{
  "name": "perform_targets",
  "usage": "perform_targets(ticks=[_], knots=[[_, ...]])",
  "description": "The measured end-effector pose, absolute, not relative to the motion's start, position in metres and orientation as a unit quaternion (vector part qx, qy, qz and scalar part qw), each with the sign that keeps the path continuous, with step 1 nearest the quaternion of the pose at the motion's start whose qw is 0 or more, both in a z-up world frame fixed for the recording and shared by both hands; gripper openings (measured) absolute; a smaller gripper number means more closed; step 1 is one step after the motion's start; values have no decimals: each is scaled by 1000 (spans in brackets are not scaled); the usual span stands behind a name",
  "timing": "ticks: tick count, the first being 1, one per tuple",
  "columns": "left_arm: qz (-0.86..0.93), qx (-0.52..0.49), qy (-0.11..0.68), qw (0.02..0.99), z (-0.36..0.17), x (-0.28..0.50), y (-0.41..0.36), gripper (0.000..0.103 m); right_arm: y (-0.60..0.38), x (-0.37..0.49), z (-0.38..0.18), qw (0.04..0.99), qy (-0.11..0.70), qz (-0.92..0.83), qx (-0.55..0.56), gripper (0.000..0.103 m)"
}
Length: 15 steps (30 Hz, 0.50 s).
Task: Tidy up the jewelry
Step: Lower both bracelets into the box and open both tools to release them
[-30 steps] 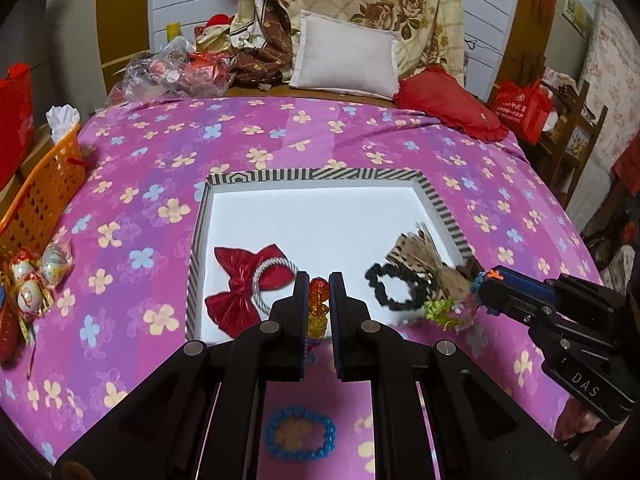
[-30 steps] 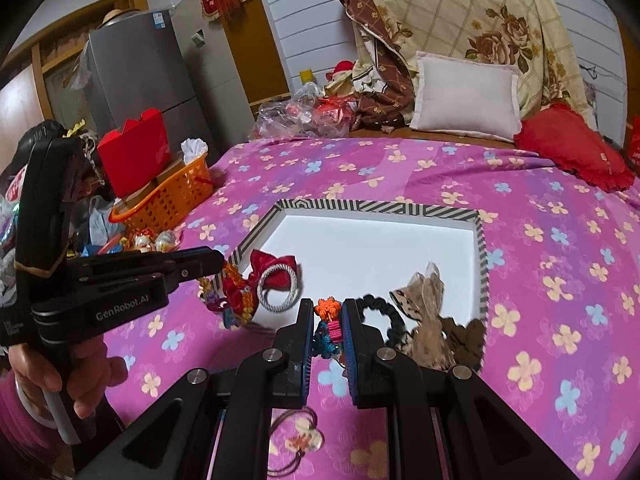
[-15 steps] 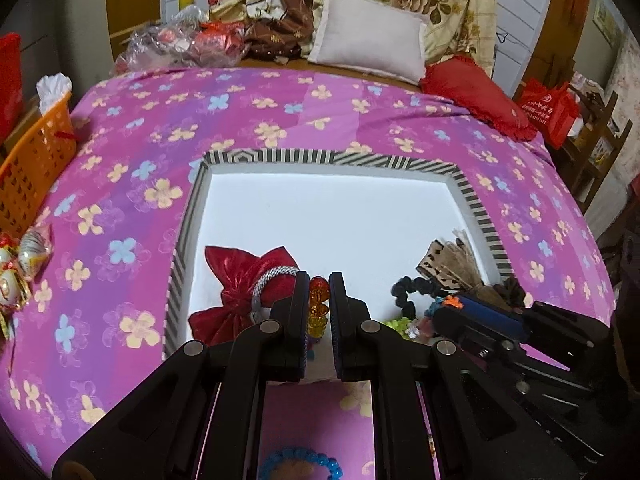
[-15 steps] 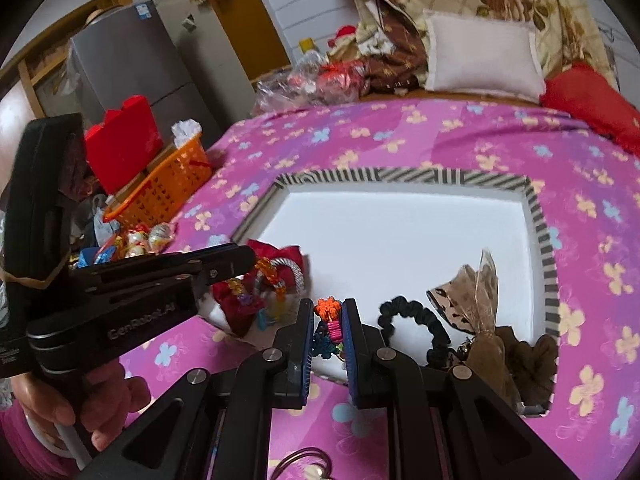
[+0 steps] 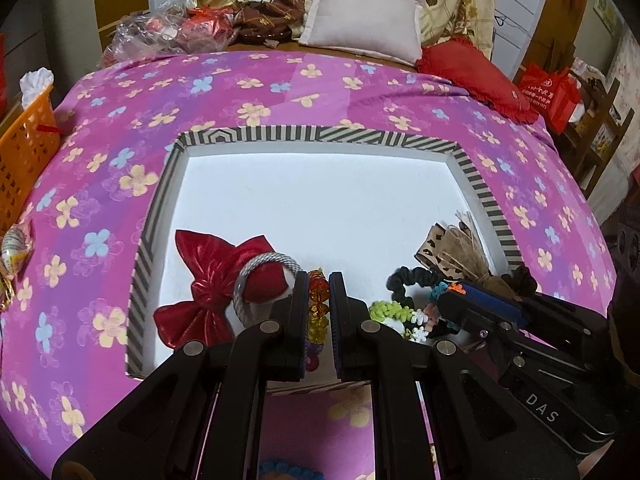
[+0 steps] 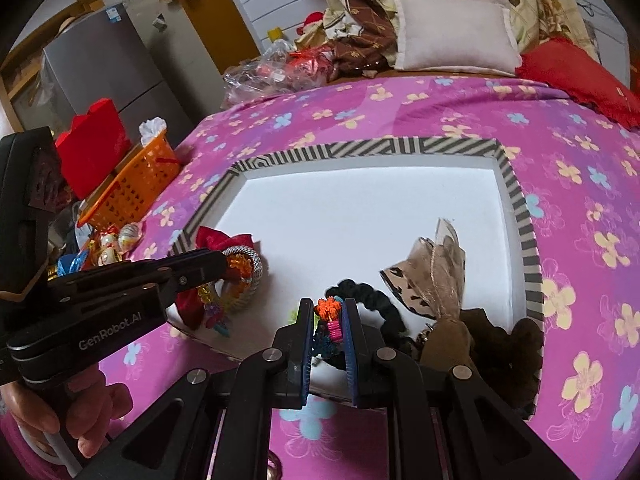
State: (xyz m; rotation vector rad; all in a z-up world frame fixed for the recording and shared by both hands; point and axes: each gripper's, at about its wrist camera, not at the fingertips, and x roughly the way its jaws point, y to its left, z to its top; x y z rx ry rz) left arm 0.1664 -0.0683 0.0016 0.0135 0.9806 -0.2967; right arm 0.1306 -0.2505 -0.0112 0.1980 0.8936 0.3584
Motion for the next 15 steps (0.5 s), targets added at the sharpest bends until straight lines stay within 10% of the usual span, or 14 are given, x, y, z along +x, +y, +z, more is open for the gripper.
perform_targets(ticks=[15], knots=[[-131,-7,507,852,-34,178,-72,8,-256,131,-27,879,442,158,78,14]])
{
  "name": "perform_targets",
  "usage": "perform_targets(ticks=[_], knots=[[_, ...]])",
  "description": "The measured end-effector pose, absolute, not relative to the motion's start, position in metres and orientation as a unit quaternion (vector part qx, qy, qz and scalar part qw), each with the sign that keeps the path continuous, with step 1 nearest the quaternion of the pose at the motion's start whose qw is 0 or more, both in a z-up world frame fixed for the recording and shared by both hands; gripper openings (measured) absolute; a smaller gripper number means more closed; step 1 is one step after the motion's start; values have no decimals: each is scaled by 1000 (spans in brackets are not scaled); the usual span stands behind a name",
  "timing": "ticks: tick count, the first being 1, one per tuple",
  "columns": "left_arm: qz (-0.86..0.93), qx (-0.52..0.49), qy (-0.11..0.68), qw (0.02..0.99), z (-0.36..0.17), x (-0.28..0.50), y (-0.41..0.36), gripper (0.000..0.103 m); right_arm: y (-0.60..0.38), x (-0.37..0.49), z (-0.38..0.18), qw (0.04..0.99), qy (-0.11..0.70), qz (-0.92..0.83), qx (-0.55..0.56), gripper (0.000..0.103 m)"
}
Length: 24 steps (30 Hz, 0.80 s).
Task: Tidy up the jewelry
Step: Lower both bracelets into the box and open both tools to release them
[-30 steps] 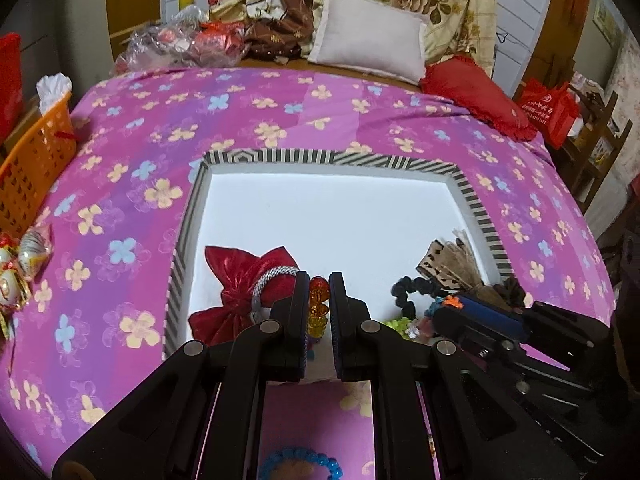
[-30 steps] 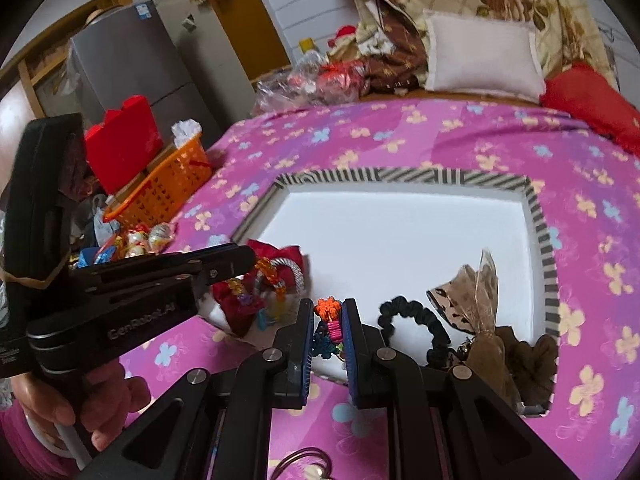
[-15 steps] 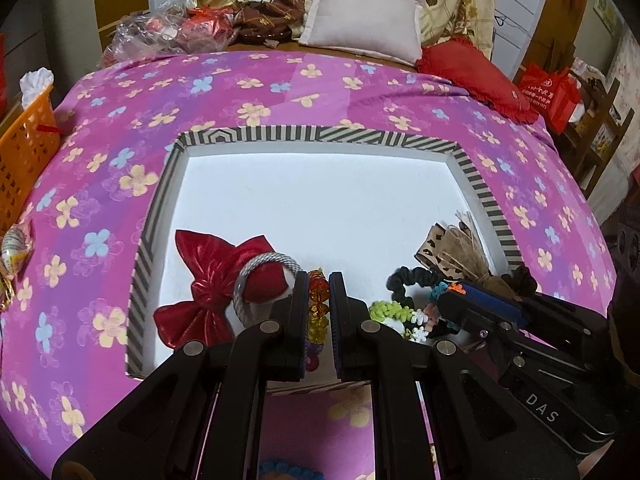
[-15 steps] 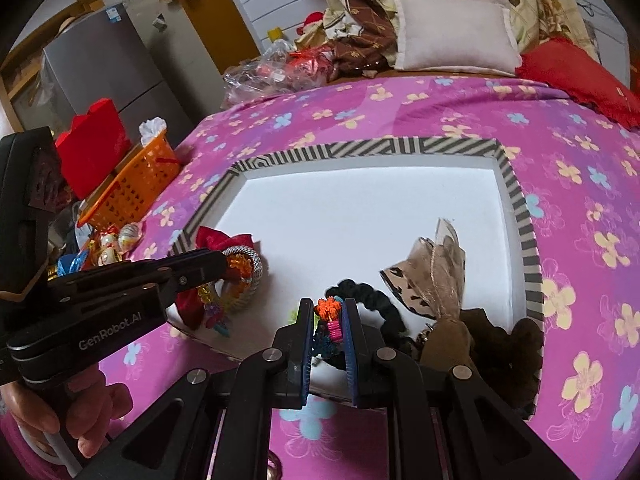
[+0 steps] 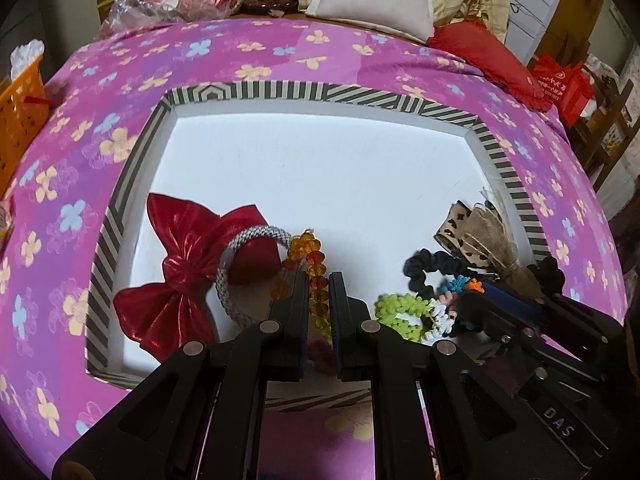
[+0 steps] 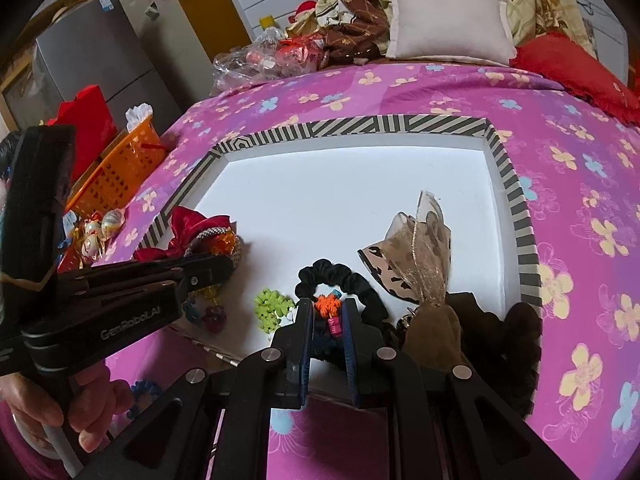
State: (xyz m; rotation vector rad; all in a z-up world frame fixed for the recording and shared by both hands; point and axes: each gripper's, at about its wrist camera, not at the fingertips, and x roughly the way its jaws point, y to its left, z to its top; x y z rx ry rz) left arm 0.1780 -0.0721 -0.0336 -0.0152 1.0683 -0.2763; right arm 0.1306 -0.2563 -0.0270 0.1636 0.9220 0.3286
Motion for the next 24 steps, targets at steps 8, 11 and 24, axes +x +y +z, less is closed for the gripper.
perform_targets(ticks=[8,11,24], knots=[[-128,-9,512,850,-34,174,-71,8,-259,127,-25,881,439,156,84,30],[-130,-6,508,851,-33,171,-72,10,-258,123,-23,881,437,157,87,30],[-131,8,480,867,-12,153,-69,46,-265,93,0,891,415,156,97,42]])
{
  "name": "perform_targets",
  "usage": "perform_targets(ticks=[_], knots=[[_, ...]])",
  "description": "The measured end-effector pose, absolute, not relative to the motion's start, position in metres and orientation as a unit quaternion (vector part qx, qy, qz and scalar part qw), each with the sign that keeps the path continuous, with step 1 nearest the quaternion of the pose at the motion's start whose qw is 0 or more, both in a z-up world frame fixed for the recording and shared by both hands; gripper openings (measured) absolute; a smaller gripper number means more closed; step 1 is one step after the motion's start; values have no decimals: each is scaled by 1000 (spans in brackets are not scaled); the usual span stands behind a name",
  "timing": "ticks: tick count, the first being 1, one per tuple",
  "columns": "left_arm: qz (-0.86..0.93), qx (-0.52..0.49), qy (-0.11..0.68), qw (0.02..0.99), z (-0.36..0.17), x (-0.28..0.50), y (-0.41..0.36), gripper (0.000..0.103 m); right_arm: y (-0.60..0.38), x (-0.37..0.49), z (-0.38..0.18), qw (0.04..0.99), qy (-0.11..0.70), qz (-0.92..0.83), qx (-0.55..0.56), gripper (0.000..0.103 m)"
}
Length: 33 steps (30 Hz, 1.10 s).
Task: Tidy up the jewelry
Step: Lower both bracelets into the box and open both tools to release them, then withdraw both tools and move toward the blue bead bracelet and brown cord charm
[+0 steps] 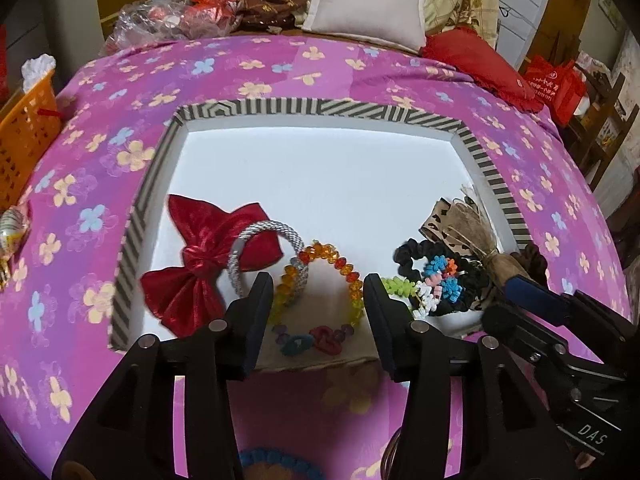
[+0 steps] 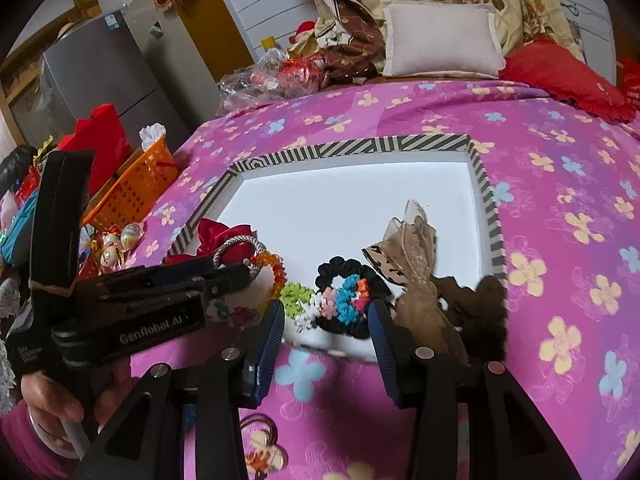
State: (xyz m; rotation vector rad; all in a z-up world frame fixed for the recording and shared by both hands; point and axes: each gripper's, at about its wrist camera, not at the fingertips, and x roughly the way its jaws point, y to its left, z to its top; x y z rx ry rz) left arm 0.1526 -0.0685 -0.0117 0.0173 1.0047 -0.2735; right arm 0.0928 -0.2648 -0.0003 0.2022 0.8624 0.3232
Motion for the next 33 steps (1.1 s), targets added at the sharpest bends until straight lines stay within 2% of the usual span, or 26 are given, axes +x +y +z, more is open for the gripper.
perform_targets(ticks=[14,27,33], knots=[[-97,26,438,893,19,80,-41,47,-251,21,7,895,416,149,56,43],[-71,35,429,900,7,7,-17,47,-235,-30,-11,889,430,149,53,43],[-63,-1,447,892,-6,-12,12,47,-236,-43,-19,888,437,136,47,43]])
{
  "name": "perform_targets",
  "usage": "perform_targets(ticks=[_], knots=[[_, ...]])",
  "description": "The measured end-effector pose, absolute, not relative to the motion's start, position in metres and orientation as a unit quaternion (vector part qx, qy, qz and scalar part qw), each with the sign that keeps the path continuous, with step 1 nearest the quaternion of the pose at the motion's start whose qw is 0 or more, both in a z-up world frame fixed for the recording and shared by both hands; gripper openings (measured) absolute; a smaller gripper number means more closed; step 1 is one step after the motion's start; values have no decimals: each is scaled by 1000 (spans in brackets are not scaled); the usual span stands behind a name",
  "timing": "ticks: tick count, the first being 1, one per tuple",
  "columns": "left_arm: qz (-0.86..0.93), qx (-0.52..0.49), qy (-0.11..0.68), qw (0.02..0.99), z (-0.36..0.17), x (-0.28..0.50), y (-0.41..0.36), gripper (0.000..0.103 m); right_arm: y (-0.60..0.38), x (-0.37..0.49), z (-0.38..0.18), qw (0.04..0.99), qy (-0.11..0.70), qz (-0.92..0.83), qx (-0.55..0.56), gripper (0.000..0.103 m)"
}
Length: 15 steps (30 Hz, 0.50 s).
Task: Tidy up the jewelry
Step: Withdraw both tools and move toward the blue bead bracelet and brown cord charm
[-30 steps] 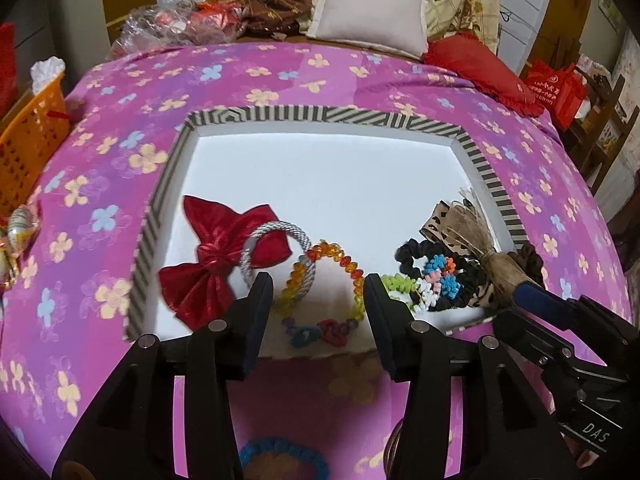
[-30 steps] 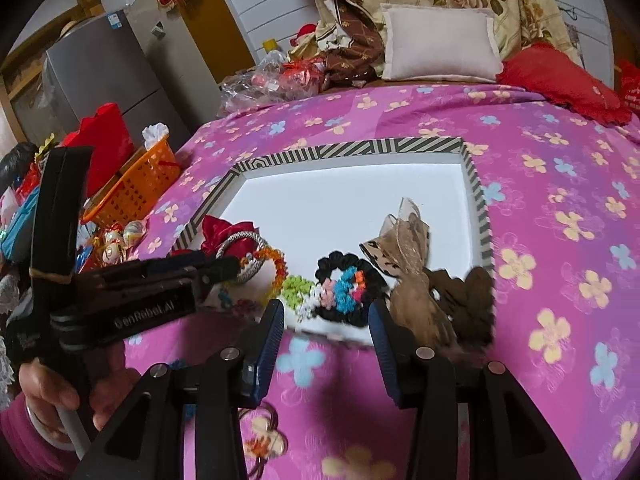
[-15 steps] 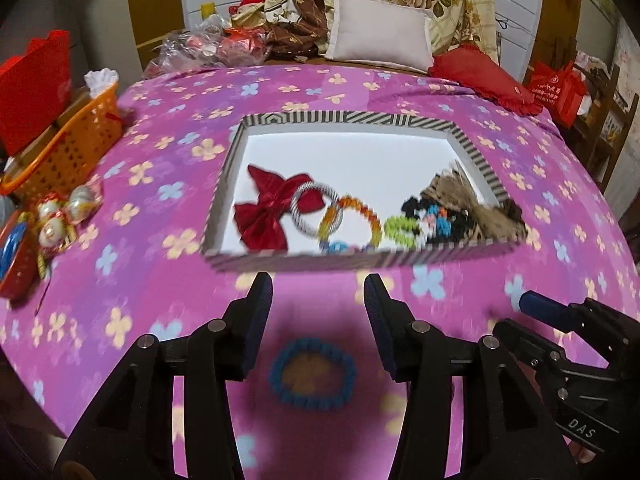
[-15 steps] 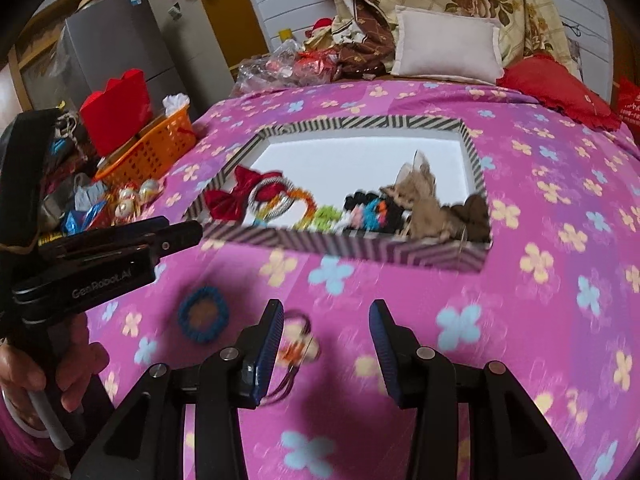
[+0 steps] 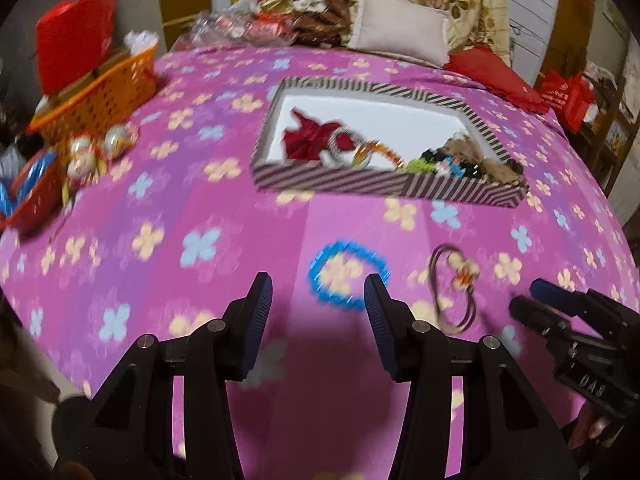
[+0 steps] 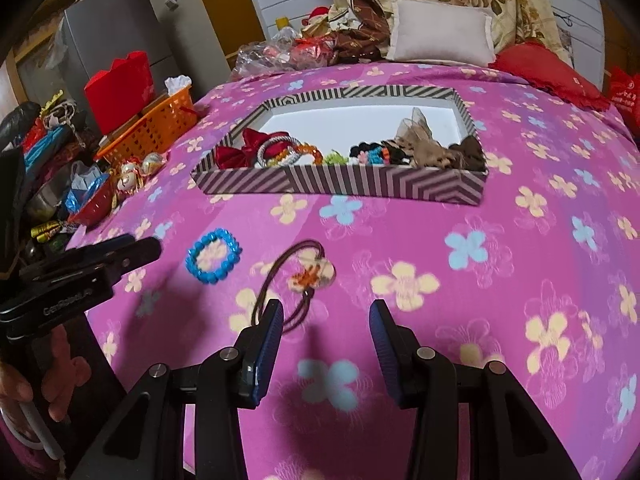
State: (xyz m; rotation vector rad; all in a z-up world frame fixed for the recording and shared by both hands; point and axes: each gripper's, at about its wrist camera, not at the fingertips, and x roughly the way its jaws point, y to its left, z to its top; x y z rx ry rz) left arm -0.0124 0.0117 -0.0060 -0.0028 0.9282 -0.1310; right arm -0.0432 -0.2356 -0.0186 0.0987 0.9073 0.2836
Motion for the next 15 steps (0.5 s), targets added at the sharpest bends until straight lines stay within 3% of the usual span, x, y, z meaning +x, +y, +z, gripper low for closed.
perform_targets(ticks=[15], knots=[[-53,-45,475,877,-29,-21,40,50,-210,-24,-39,886,442,140,22,43]])
